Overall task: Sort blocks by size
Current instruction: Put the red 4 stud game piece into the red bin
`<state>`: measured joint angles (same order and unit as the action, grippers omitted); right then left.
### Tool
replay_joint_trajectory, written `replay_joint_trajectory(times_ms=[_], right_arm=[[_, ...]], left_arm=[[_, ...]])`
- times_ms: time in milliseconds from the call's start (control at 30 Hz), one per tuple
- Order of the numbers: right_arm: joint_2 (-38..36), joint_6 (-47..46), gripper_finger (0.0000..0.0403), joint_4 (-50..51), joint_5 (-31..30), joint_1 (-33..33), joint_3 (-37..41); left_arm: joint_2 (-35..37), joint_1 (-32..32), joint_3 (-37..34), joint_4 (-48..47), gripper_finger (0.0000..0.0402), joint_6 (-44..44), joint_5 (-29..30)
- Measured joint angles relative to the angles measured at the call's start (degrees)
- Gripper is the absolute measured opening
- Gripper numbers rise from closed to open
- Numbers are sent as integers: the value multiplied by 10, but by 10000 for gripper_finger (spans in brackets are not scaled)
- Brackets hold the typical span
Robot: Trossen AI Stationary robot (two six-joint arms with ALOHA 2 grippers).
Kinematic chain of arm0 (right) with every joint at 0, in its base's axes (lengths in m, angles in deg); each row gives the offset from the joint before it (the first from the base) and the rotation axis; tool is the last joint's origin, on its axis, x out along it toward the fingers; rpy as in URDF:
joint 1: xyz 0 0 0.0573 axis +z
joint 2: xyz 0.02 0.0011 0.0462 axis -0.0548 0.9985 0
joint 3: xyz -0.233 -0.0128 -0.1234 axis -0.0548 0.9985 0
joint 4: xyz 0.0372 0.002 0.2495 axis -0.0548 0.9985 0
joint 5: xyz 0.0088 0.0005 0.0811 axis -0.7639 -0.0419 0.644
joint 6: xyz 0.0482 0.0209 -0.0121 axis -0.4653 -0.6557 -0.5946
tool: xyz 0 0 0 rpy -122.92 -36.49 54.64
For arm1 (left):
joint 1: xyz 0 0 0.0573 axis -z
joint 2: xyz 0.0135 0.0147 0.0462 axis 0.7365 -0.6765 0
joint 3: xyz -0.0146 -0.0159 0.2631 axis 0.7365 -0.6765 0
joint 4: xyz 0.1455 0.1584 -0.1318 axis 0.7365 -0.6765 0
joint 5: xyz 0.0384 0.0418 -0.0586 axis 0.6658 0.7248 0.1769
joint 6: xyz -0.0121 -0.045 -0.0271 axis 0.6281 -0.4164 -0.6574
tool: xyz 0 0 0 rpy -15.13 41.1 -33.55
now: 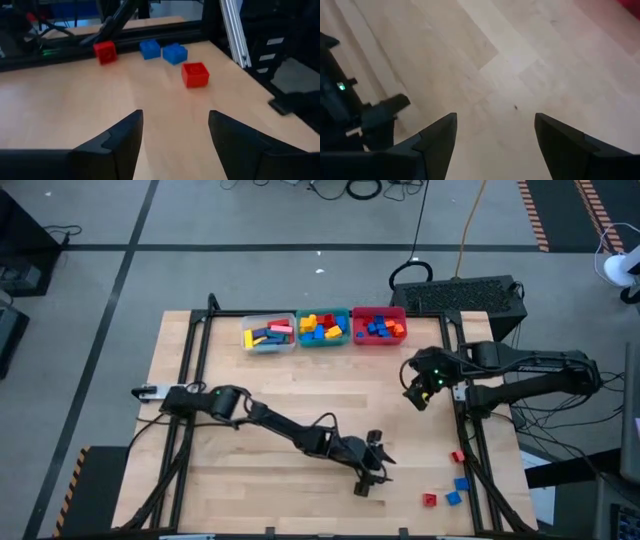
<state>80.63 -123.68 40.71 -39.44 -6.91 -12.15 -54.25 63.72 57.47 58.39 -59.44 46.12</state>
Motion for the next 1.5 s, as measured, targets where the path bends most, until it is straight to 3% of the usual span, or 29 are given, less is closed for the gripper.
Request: replay_joint_trajectory(times_ms=[233,433,633,833,1000,1233,1500], right_arm=[[1,-25,251,45,19,49,0],[25,-148,251,131,29,152,0],[88,-280,251,176,66,263,0],[178,-366,251,182,69,334,1],[239,-369,251,214,105,371,7],[265,-369,251,145,185,408,63],[266,-279,251,92,184,444,81]], left_arm=[[-48,6,58,-46,228,0,8],[-44,6,59,-89,228,0,10],[-44,7,59,-124,228,0,11],[-44,8,59,-141,228,0,11],[-44,12,59,-140,228,0,11],[-44,16,59,-141,228,0,11],[-44,15,59,-142,228,0,11]])
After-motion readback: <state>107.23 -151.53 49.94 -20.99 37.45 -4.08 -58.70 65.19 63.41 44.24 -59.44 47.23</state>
